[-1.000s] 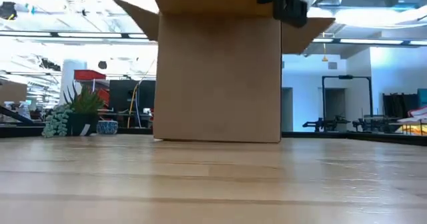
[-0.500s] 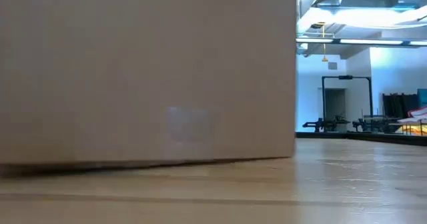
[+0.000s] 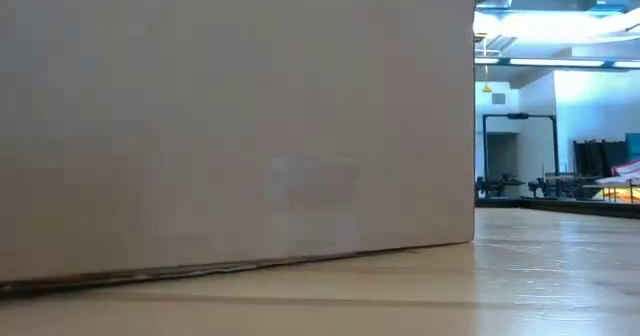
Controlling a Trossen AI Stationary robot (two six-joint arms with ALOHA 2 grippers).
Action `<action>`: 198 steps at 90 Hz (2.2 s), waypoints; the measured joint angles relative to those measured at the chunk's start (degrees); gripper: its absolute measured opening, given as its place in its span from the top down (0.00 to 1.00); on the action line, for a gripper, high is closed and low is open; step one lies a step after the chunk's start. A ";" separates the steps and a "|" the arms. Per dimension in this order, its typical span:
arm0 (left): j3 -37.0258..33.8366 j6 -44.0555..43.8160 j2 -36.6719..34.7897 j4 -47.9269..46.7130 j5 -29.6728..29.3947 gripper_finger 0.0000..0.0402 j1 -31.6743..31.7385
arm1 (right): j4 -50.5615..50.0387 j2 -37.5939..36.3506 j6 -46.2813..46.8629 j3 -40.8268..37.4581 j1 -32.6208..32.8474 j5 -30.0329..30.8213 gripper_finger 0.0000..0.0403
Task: Wrap mug
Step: Move the box to the center, then close the box
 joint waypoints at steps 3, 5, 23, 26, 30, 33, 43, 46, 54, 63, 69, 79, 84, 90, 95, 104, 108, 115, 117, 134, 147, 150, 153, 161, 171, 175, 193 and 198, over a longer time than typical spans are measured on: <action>0.00 -0.11 -0.03 -1.17 -0.71 1.00 0.00 | -0.39 0.00 -0.26 -0.02 -0.30 -0.48 0.97; 0.00 -0.59 -0.05 -1.89 -0.92 1.00 0.00 | -0.96 0.05 -0.52 0.12 -0.46 -0.67 0.96; 0.01 -6.19 -0.24 -6.33 -1.24 1.00 0.00 | -9.14 0.38 -1.40 6.18 -1.48 -4.54 0.77; 0.15 -6.20 -0.24 -6.33 -1.31 1.00 -0.01 | -10.64 0.43 -1.32 7.83 -1.59 -5.73 0.74; 0.79 -6.08 -0.24 -6.19 -1.32 1.00 -0.42 | -12.85 0.50 -0.77 10.02 -1.64 -7.71 0.69; 1.44 -5.66 -0.24 -5.58 -1.33 1.00 -0.92 | -15.01 0.50 0.02 11.56 -1.69 -9.66 0.65; 3.82 -3.54 -0.35 -3.16 2.47 1.00 -3.71 | -22.65 0.39 4.56 14.61 -2.38 -19.04 0.55; 4.68 -3.29 -0.35 -2.72 5.37 1.00 -4.67 | -25.94 0.39 6.71 15.03 -2.66 -21.89 0.52; 7.23 -3.64 -0.37 -2.56 15.23 1.00 -7.30 | -33.01 0.32 12.20 14.78 -2.80 -26.49 0.48; 8.97 -4.64 -0.37 -3.24 18.87 1.00 -9.06 | -37.24 0.27 16.67 13.18 -2.47 -27.81 0.47; 9.64 -3.46 -0.37 -5.44 13.55 1.00 -9.33 | -37.89 0.35 18.61 12.40 -1.89 -27.93 0.47; 9.68 2.58 -0.30 -7.27 2.69 1.00 -7.73 | -37.38 0.31 19.25 11.52 -0.81 -27.90 0.48; 9.70 6.44 -0.21 -6.87 -0.32 1.00 -6.24 | -37.32 0.33 19.69 11.50 -0.39 -27.66 0.49; 9.70 10.52 -0.17 -5.92 -2.30 1.00 -3.57 | -37.31 0.31 20.30 11.50 0.37 -27.20 0.50; 9.70 13.50 -0.17 -5.03 -3.80 1.00 -1.21 | -37.39 0.31 20.64 11.62 0.96 -26.92 0.51; 9.70 19.08 -0.15 -3.03 -6.55 1.00 2.92 | -38.13 0.31 21.39 13.48 2.40 -27.16 0.52; 9.70 21.32 -0.17 -2.29 -7.41 1.00 4.41 | -39.20 0.31 22.24 14.96 2.96 -27.56 0.53; 9.70 23.63 -0.15 -1.91 -8.00 1.00 7.29 | -39.35 0.03 23.65 17.09 3.52 -31.14 0.54; 9.70 23.94 -0.15 -1.89 -8.09 1.00 8.29 | -39.26 -0.24 24.20 17.46 3.52 -32.89 0.55; 9.70 24.80 -0.15 -3.19 -5.77 1.00 16.31 | -39.47 -3.83 34.59 16.27 1.11 -38.04 0.60; 9.70 26.73 -0.07 -3.78 4.67 1.00 21.94 | -39.43 -7.06 37.22 8.23 -1.91 -36.69 0.66; 9.70 27.32 -0.07 -3.83 6.85 1.00 22.90 | -39.33 -7.85 37.70 5.72 -2.62 -36.72 0.68; 9.70 27.85 -0.07 -3.68 8.63 1.00 23.65 | -39.28 -8.72 38.28 2.96 -3.39 -36.71 0.69; 9.46 28.06 -0.07 -3.54 11.01 1.00 24.58 | -39.57 -11.77 40.21 -4.85 -5.31 -36.65 0.73; 8.88 27.98 -0.09 -3.48 11.15 1.00 24.57 | -39.65 -16.04 44.41 -14.05 -6.61 -33.54 0.76; 8.85 27.98 -0.09 -3.50 11.21 1.00 24.42 | -39.47 -17.90 46.37 -16.97 -6.72 -30.53 0.77; 8.79 28.34 -0.09 -3.64 11.25 1.00 23.89 | -38.39 -24.95 53.15 -23.31 -5.91 -4.65 0.81; 8.79 28.84 -0.09 -3.57 11.30 1.00 23.82 | -36.61 -26.40 52.98 -23.38 -6.10 1.46 0.81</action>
